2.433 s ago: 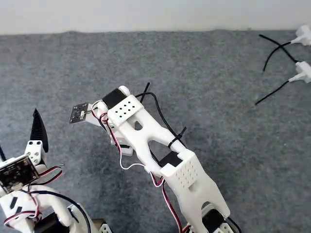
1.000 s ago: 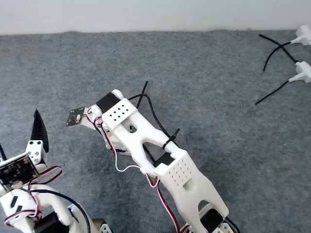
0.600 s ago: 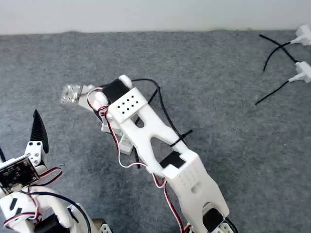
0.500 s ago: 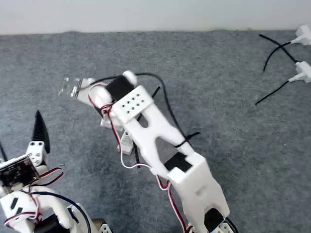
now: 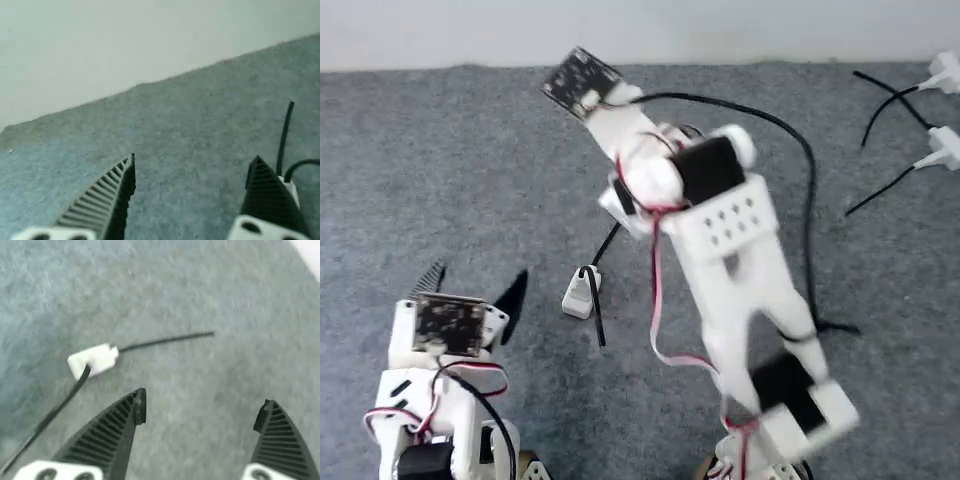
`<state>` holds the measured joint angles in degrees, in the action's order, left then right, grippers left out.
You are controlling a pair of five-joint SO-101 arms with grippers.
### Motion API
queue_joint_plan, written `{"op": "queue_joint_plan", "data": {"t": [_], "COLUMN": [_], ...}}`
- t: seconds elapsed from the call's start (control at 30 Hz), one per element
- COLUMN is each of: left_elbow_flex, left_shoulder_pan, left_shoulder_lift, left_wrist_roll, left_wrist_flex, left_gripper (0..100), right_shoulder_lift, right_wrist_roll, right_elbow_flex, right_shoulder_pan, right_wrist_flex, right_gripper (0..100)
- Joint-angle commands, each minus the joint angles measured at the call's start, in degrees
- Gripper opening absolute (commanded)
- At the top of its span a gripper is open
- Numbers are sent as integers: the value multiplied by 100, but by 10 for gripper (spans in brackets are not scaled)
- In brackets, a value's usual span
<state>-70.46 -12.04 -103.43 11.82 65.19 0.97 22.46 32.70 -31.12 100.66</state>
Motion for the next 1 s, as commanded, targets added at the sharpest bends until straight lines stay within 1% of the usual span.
{"op": "queue_joint_plan", "data": {"t": [0.0,0.17,0.27,0.33,0.53,0.7,0.77,0.97], "left_elbow_flex": [-75,-426,-514,-576,-1121,-1807,-2079,-2448], "left_shoulder_pan": [290,273,273,264,264,308,308,316], "left_shoulder_lift": [-97,-97,-97,-97,-97,-97,-97,-97], "left_wrist_roll": [387,501,633,738,853,862,1011,1442], "left_wrist_flex": [519,677,703,712,686,571,448,448], "left_gripper": [352,348,347,327,314,314,314,315], "right_shoulder_lift": [-1437,-3169,-4426,-5349,-7538,-8576,-8901,-9727], "right_wrist_roll": [-79,-62,-53,-44,97,97,97,97], "right_elbow_flex": [-1354,-3763,-5301,-6233,-8352,-9679,-10312,-12158], "right_shoulder_pan": [75,400,655,813,1112,1947,2185,2281], "right_wrist_flex": [154,-602,-1147,-1455,-1956,-2624,-2870,-3459], "right_gripper": [351,351,351,351,351,351,351,351]}}
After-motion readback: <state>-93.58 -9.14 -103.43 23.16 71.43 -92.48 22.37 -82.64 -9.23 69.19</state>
